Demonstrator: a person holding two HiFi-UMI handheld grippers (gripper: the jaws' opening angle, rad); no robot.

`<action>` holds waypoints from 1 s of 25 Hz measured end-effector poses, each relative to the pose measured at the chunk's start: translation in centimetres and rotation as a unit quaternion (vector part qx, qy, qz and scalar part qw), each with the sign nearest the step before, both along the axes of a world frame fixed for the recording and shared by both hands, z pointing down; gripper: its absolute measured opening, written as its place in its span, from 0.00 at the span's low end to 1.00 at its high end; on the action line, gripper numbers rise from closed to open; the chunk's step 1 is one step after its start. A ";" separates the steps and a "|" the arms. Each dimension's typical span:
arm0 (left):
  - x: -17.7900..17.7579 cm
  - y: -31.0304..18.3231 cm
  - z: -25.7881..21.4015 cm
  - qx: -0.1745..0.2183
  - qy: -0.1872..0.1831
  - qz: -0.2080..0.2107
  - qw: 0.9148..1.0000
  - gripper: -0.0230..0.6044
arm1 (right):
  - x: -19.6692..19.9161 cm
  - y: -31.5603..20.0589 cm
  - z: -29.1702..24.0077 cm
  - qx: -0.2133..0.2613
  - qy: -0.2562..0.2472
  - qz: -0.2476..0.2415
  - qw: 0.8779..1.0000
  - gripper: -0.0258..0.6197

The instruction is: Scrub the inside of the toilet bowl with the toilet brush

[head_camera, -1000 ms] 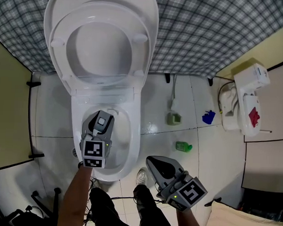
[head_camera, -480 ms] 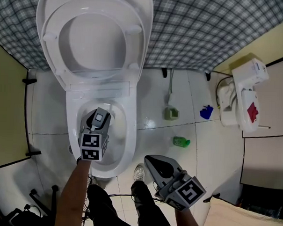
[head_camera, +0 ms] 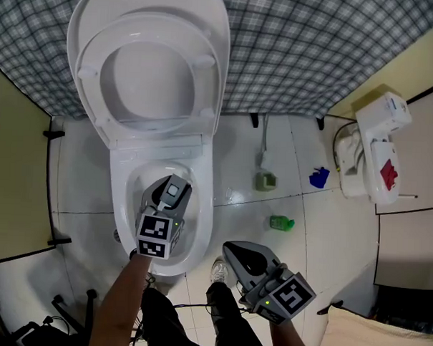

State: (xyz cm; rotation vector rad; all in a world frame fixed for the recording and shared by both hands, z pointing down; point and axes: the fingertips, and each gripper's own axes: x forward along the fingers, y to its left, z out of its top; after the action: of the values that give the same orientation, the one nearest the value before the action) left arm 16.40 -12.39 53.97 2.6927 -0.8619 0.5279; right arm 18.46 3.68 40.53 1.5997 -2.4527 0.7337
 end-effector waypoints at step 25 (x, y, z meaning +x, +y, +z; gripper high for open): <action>-0.3 5.6 3.0 -0.032 -0.050 0.077 0.995 0.38 | -2.6 -0.2 -0.2 0.008 -0.025 -0.001 1.000 0.04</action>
State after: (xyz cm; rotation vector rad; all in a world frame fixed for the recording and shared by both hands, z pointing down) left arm 16.14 -6.80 57.02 2.7076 -0.6519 0.7177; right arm 15.85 3.44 40.29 1.6039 -2.4990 0.7652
